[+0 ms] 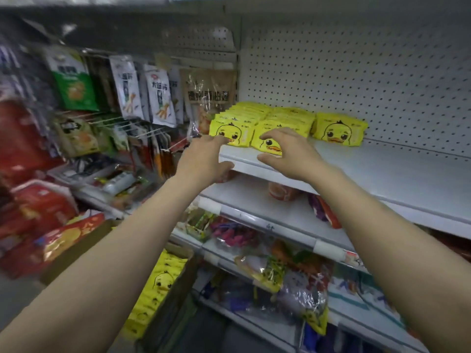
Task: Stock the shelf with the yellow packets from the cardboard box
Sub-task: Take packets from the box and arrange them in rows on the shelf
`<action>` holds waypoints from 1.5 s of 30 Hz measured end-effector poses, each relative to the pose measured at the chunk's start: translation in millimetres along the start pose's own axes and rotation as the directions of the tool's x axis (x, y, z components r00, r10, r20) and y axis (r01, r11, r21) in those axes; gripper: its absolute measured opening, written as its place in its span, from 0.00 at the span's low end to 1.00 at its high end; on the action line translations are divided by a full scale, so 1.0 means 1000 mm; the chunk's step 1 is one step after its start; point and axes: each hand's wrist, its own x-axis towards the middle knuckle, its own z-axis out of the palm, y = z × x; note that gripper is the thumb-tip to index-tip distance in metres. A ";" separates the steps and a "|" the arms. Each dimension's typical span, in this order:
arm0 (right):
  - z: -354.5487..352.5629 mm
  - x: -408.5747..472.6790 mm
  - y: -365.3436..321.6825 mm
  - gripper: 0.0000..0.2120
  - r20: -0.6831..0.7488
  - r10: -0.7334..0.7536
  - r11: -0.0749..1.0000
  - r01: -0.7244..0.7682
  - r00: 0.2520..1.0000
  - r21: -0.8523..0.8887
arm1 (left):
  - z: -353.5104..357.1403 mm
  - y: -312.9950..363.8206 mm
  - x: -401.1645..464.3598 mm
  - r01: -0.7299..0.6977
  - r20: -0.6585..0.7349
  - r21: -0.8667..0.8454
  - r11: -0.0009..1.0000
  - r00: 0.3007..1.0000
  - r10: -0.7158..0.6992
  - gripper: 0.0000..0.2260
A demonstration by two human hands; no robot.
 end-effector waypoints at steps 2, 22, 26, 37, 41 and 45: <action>0.014 -0.003 -0.027 0.23 0.012 -0.050 0.998 0.050 0.999 0.022 | -0.013 -0.022 -0.025 0.025 -0.030 0.014 1.000 0.999 -0.024 0.26; 0.264 0.161 -0.273 0.24 0.215 -0.128 0.988 0.104 0.968 0.116 | -0.010 -0.388 -0.040 0.113 0.032 0.095 0.989 0.993 -0.116 0.22; 0.334 0.200 -0.295 0.25 0.328 -0.050 0.997 0.026 0.943 0.077 | 0.019 -0.466 -0.021 0.133 0.170 0.080 0.988 0.975 -0.145 0.23; 0.511 0.192 -0.286 0.25 0.664 0.146 0.974 -0.223 0.734 0.032 | 0.160 -0.586 -0.046 0.239 0.503 -0.015 0.971 0.841 -0.199 0.21; 0.568 0.168 -0.280 0.26 0.777 0.183 0.960 -0.279 0.602 -0.010 | 0.208 -0.619 -0.071 0.283 0.633 -0.001 0.959 0.743 -0.219 0.22; 0.611 0.145 -0.269 0.25 0.815 0.218 0.953 -0.297 0.537 -0.060 | 0.250 -0.645 -0.084 0.285 0.689 -0.048 0.957 0.704 -0.175 0.24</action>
